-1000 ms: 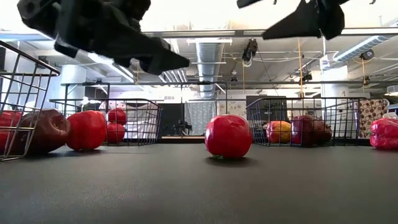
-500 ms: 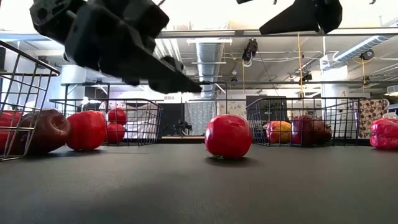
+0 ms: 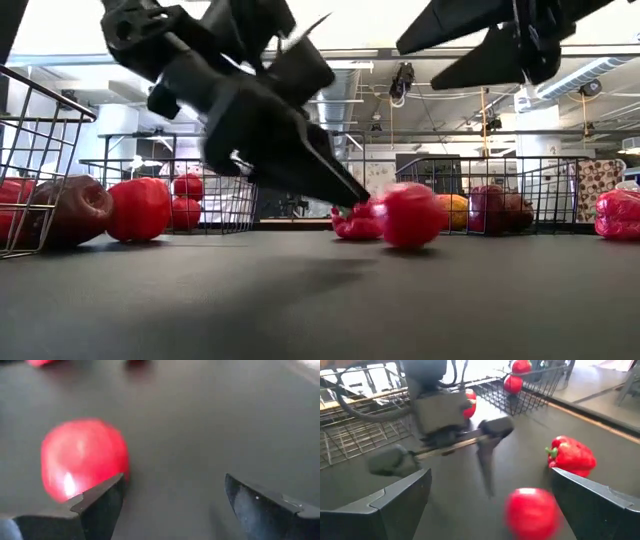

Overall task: Sort produce into baskets
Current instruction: Put the tomato into the left black wire basket

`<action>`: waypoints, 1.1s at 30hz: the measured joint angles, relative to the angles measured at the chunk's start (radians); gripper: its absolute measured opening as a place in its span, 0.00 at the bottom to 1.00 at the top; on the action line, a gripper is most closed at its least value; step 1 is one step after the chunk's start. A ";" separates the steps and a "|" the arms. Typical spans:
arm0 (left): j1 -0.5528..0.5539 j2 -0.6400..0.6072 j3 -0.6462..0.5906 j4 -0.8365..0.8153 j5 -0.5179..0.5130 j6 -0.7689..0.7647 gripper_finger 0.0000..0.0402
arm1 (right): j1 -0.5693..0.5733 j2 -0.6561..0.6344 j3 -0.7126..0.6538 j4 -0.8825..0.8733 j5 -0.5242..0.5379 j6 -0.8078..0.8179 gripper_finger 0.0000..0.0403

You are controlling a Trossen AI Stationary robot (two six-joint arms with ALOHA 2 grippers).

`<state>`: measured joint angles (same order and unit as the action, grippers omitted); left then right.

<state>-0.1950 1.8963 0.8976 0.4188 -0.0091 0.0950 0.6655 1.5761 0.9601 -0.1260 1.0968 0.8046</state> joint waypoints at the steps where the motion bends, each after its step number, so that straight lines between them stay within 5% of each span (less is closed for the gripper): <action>1: 0.002 0.015 0.020 -0.020 -0.033 0.002 0.81 | 0.000 0.000 -0.007 0.006 -0.006 0.010 0.98; 11: 0.029 0.034 0.119 -0.089 -0.094 0.028 0.81 | 0.002 -0.013 -0.024 -0.123 -0.011 0.065 0.98; 15: 0.072 0.032 0.111 -0.056 -0.095 0.008 0.81 | -0.057 -0.078 -0.021 -0.440 -0.007 0.381 0.98; 19: 0.100 0.035 0.107 -0.031 -0.079 -0.029 0.81 | -0.155 -0.126 -0.022 -0.792 -0.094 0.784 0.98; 21: 0.103 0.035 0.104 -0.026 -0.079 -0.038 0.81 | -0.209 -0.141 -0.022 -0.897 -0.140 0.861 0.98; 33: 0.104 0.036 0.093 0.008 -0.078 -0.053 0.81 | -0.536 -0.140 -0.049 -0.878 -0.383 0.698 0.98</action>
<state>-0.0914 1.9324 0.9906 0.4263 -0.0874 0.0422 0.1294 1.4364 0.9113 -1.0041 0.7138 1.5023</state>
